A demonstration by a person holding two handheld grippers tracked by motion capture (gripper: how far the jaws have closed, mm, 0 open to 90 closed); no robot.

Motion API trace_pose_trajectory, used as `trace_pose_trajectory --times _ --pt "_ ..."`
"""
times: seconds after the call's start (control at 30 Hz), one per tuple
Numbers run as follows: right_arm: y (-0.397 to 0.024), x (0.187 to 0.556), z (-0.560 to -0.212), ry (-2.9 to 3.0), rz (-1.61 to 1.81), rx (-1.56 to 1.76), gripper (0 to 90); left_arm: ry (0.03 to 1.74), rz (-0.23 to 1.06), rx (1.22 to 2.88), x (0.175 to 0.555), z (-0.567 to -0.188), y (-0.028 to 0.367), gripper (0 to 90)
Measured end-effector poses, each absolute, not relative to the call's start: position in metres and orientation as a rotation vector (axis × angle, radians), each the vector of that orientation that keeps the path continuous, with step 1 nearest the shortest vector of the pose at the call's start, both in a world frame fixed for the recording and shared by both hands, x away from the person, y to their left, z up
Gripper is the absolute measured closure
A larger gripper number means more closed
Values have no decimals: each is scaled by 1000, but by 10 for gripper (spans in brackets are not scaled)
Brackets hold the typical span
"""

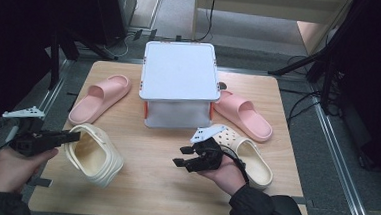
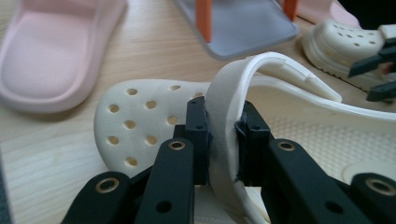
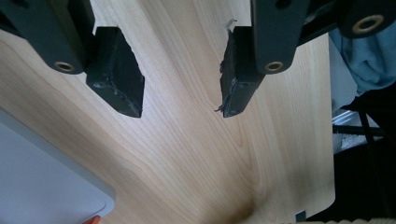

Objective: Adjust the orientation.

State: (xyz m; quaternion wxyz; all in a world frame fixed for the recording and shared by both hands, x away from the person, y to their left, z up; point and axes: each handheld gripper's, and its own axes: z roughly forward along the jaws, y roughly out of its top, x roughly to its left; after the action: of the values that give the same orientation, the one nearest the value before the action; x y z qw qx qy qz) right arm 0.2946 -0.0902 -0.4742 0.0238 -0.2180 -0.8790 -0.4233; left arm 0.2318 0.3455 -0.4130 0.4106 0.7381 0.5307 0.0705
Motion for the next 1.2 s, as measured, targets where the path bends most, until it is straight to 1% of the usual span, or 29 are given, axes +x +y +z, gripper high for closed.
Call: trace_pose_trajectory --times 0.17,0.37,0.6,1.07,1.2 --pt "-94 296 -472 -2714 -1333 -699 503 1305 130 1891 246 -408 328 780" --pt "-98 296 -470 -2713 -1344 -724 503 1253 108 1968 264 -402 301 778" --pt "-105 297 -469 -2706 -1360 -769 503 1178 72 2012 282 -401 270 776" --pt "-125 292 -469 -2683 -1405 -894 504 1011 -38 2127 311 -418 204 773" --pt "-132 288 -469 -2673 -1411 -941 504 984 -75 2129 316 -426 191 772"
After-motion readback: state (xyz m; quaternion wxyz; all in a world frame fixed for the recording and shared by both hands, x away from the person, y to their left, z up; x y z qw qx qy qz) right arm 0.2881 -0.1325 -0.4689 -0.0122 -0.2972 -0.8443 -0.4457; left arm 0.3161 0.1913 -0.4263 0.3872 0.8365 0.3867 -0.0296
